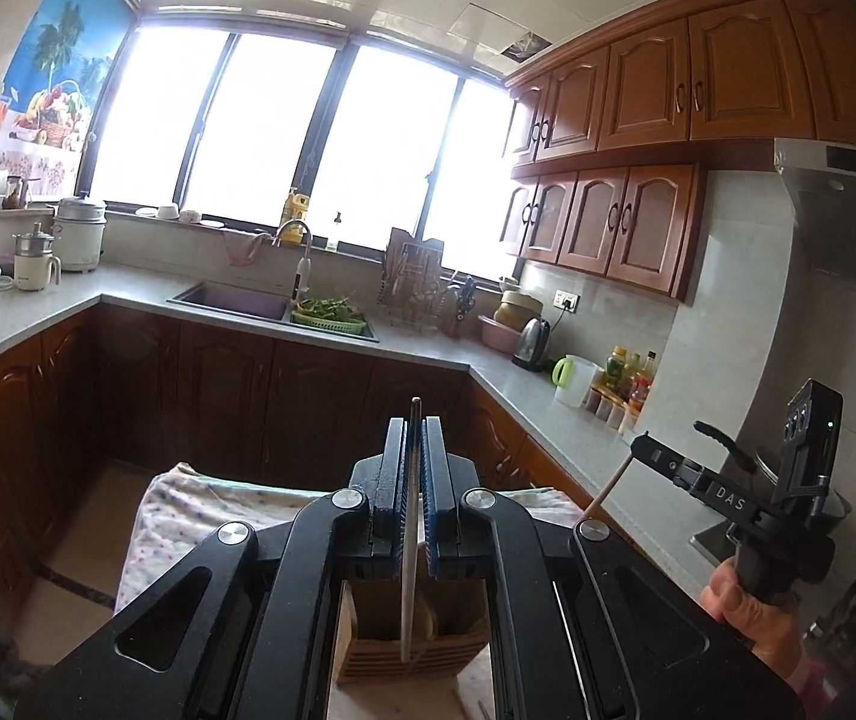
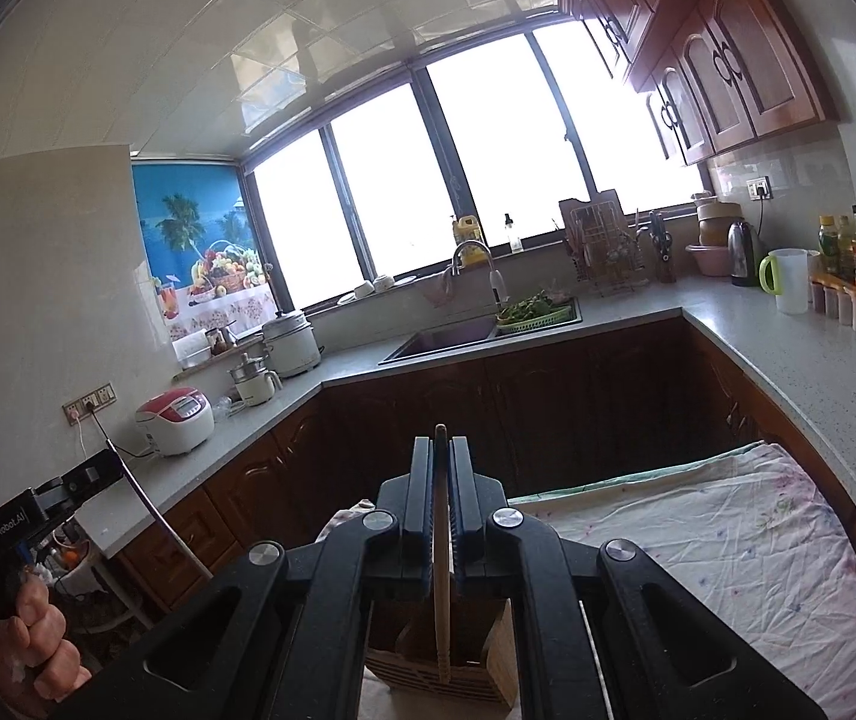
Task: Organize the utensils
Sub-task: 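Lift the chopsticks and lower them into the wooden caddy with both grippers, then open both grippers to release the chopsticks and withdraw from the caddy, then lower both grippers and close each on another chopstick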
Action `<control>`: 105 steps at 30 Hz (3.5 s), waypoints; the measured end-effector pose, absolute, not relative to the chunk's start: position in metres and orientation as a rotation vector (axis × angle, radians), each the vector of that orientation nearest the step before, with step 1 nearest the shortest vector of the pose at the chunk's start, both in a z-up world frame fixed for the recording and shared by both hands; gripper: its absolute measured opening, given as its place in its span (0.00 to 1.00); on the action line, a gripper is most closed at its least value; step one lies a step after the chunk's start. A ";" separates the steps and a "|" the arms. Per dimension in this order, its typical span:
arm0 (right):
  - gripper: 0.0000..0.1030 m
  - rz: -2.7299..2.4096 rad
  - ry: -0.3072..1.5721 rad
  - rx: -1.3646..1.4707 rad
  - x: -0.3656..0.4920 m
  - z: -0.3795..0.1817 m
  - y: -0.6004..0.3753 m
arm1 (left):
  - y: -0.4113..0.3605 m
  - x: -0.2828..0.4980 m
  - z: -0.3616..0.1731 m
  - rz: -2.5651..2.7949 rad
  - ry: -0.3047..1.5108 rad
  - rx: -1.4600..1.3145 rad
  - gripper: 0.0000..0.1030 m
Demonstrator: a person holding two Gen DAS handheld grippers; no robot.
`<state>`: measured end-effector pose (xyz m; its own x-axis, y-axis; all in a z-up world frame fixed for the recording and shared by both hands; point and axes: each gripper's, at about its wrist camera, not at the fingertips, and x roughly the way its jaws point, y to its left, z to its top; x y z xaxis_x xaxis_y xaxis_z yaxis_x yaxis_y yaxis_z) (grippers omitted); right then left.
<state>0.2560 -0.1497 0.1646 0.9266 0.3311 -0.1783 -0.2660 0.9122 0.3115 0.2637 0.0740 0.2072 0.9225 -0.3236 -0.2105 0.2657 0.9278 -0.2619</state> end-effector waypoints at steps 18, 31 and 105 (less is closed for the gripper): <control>0.04 0.247 0.325 0.392 0.323 0.082 -0.148 | 0.063 0.348 0.106 -0.219 0.371 -0.339 0.03; 0.05 0.251 0.352 0.413 0.328 0.072 -0.154 | 0.060 0.359 0.081 -0.204 0.441 -0.344 0.03; 0.79 0.120 0.603 0.291 0.153 -0.032 -0.214 | -0.023 0.224 -0.008 -0.252 0.839 -0.205 0.72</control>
<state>0.1533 -0.2141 -0.0316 0.8181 0.1954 -0.5408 -0.0265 0.9523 0.3039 0.2243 -0.0228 -0.0084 0.6419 -0.2993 -0.7060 0.1389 0.9508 -0.2768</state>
